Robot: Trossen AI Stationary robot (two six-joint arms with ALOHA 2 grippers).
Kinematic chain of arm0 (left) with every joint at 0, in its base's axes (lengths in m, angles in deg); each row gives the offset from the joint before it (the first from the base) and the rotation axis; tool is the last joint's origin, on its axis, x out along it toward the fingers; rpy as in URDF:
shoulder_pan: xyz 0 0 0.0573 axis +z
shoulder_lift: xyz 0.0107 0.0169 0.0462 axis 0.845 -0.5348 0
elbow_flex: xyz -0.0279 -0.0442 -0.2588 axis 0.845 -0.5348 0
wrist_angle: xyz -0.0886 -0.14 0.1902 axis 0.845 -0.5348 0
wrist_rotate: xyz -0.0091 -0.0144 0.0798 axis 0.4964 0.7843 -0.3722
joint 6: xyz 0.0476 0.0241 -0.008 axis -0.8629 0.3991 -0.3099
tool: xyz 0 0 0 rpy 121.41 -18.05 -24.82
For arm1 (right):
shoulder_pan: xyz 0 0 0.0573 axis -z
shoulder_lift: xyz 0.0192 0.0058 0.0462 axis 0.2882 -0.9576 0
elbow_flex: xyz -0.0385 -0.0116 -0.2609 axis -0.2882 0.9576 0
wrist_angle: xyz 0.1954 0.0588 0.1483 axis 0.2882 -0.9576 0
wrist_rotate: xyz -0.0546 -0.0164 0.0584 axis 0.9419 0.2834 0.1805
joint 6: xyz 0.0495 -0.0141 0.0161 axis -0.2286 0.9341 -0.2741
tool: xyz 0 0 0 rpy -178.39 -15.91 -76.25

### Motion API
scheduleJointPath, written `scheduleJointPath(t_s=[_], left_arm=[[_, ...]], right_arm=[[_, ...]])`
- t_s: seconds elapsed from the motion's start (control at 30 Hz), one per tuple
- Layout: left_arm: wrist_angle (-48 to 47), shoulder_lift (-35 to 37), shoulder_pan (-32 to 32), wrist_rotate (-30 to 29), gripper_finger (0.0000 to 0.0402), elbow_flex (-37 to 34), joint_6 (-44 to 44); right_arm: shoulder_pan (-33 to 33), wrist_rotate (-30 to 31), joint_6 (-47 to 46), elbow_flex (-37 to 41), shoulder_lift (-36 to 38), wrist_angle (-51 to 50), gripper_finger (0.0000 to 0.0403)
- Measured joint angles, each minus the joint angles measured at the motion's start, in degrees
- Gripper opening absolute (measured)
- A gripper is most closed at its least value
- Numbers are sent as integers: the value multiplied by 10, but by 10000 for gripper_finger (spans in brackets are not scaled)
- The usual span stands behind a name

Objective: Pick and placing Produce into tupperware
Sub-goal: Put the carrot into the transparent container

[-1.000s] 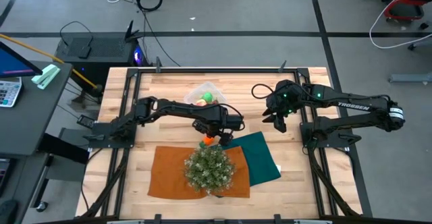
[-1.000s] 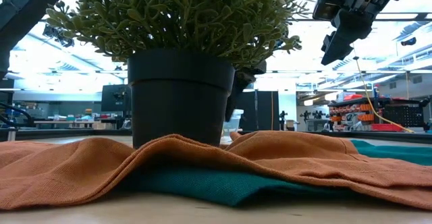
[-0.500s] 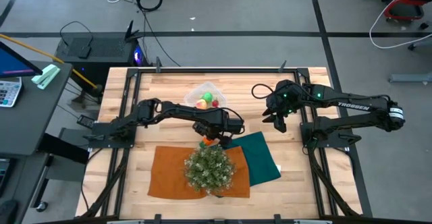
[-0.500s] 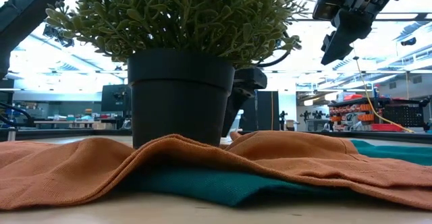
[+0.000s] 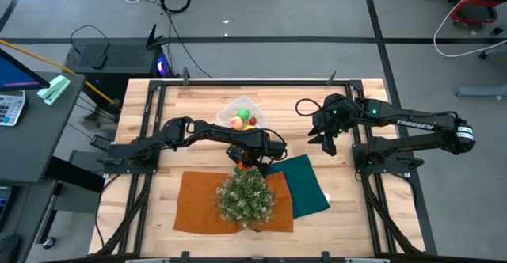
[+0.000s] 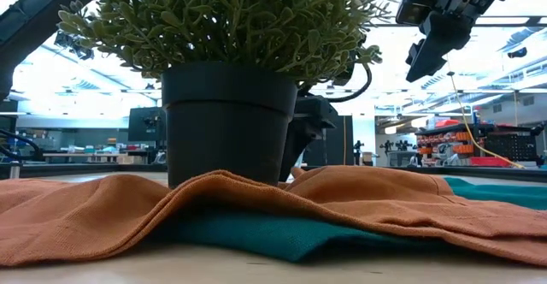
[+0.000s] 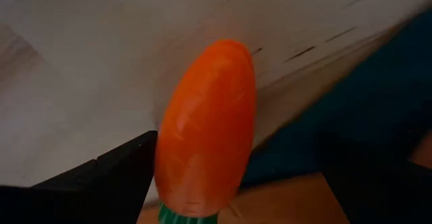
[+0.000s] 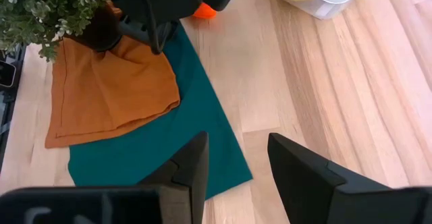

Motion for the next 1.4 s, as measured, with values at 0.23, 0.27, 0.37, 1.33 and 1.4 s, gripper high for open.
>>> scheduleJointPath(t_s=[0.23, 0.27, 0.37, 1.33, 1.4], left_arm=[[0, 0, -2, 2, 400, 0, -1], [0, 0, -2, 2, 400, 0, -2], [1, -1, -2, 2, 400, 0, 0], [11, -3, -1, 0, 275, 20, -3], [11, -3, 0, 0, 261, 20, -3]], right_arm=[[0, 0, 0, 0, 0, -2, 111], [0, 0, 1, 0, 0, -2, 109], [0, 0, 4, 0, 0, -2, 105], [0, 0, 4, 0, 0, -1, 93], [0, 0, 4, 0, 0, -1, 93]])
